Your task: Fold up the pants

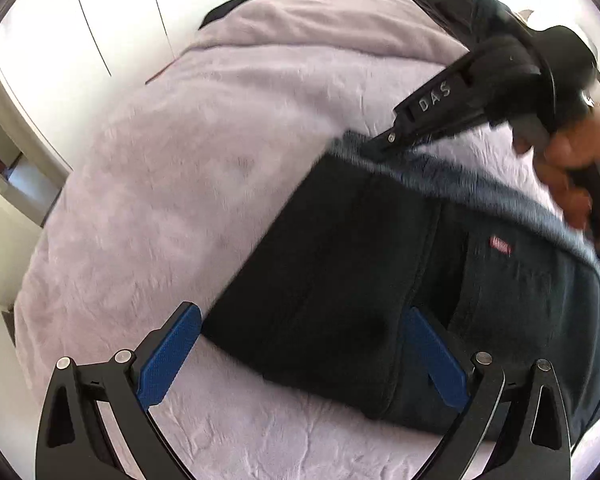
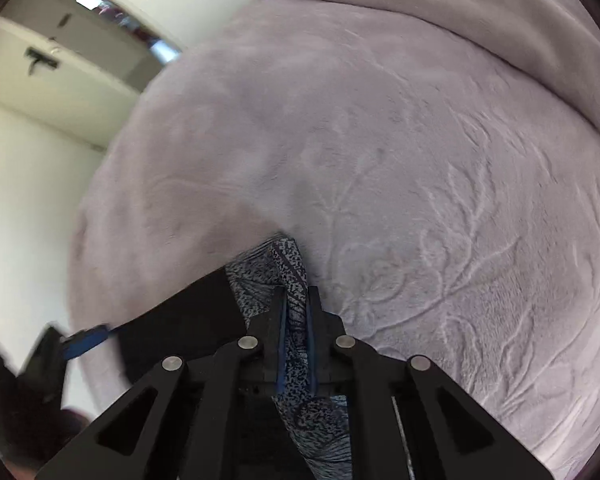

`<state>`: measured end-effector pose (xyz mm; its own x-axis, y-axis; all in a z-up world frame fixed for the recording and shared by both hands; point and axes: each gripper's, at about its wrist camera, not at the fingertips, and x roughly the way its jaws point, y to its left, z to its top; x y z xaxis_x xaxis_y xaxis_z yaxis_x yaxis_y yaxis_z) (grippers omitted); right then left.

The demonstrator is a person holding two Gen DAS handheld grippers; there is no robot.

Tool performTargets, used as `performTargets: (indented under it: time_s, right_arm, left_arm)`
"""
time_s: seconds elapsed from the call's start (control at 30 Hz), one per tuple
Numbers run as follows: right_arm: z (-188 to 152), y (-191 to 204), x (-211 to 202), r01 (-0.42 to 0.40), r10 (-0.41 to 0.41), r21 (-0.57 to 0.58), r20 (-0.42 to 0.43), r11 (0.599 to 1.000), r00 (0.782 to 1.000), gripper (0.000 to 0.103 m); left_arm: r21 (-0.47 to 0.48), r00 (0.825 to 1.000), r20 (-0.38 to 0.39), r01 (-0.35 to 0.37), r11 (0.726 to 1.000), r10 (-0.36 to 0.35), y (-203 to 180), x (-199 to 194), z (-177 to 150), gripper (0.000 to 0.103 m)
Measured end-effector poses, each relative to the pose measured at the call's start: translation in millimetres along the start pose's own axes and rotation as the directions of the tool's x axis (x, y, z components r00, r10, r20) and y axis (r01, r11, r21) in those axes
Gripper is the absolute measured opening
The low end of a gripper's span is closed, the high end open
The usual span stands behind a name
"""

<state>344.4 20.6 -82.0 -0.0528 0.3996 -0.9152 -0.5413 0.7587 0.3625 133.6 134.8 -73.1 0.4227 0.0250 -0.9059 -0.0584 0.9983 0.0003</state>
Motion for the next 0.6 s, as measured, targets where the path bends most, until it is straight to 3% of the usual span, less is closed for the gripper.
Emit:
performTargets:
  time_s: [0.1, 0.13, 0.2, 0.27, 0.33, 0.43, 0.5, 0.53, 0.57, 0.6]
  right_arm:
    - [-4, -1, -22, 0.012, -0.018, 0.082, 0.072, 0.997, 0.997, 0.024]
    - [-7, -2, -31, 0.019, -0.027, 0.089, 0.086, 0.996, 0.996, 0.024]
    - [-15, -1, -51, 0.016, -0.029, 0.098, 0.126, 0.995, 0.992, 0.024]
    - [-27, 6, -59, -0.035, 0.021, 0.094, 0.139, 0.995, 0.99, 0.024]
    - [-38, 15, -51, -0.023, 0.015, 0.064, 0.117, 0.998, 0.993, 0.024]
    - [-43, 5, -13, 0.109, -0.113, 0.109, 0.033, 0.988, 0.993, 0.024]
    - [-48, -12, -23, 0.047, -0.074, 0.235, 0.109, 0.971, 0.991, 0.025]
    - [-51, -15, -31, 0.026, -0.066, 0.274, 0.137, 0.961, 0.988, 0.034]
    - [-56, -18, -41, 0.009, -0.059, 0.295, 0.158, 0.955, 0.986, 0.043]
    - [-63, -18, -54, 0.002, -0.057, 0.303, 0.174, 0.953, 0.983, 0.065]
  left_arm:
    - [-0.006, 0.996, -0.085, -0.022, 1.0, 0.021, -1, 19, 6, 0.103]
    - [-0.043, 0.993, -0.115, 0.001, 0.999, -0.006, 5, 27, 3, 0.103]
    - [-0.07, 0.993, -0.113, 0.025, 0.997, -0.033, 11, 26, -2, 0.103]
    - [-0.046, 0.994, -0.103, 0.016, 0.999, -0.02, 13, 22, -7, 0.103]
    - [-0.04, 0.995, -0.103, 0.009, 0.999, -0.013, 10, 21, -8, 0.103]
    - [-0.038, 0.992, -0.125, -0.001, 0.999, -0.003, 7, 18, -6, 0.103]
    - [-0.035, 0.992, -0.128, -0.006, 0.999, 0.002, 5, 11, -2, 0.103]
    - [-0.03, 0.992, -0.129, -0.009, 1.0, 0.005, 5, 4, -5, 0.103]
    - [-0.023, 0.991, -0.133, -0.011, 1.0, 0.008, 10, -2, 12, 0.103]
    - [-0.016, 0.99, -0.14, -0.013, 1.0, 0.011, 10, -7, 10, 0.103]
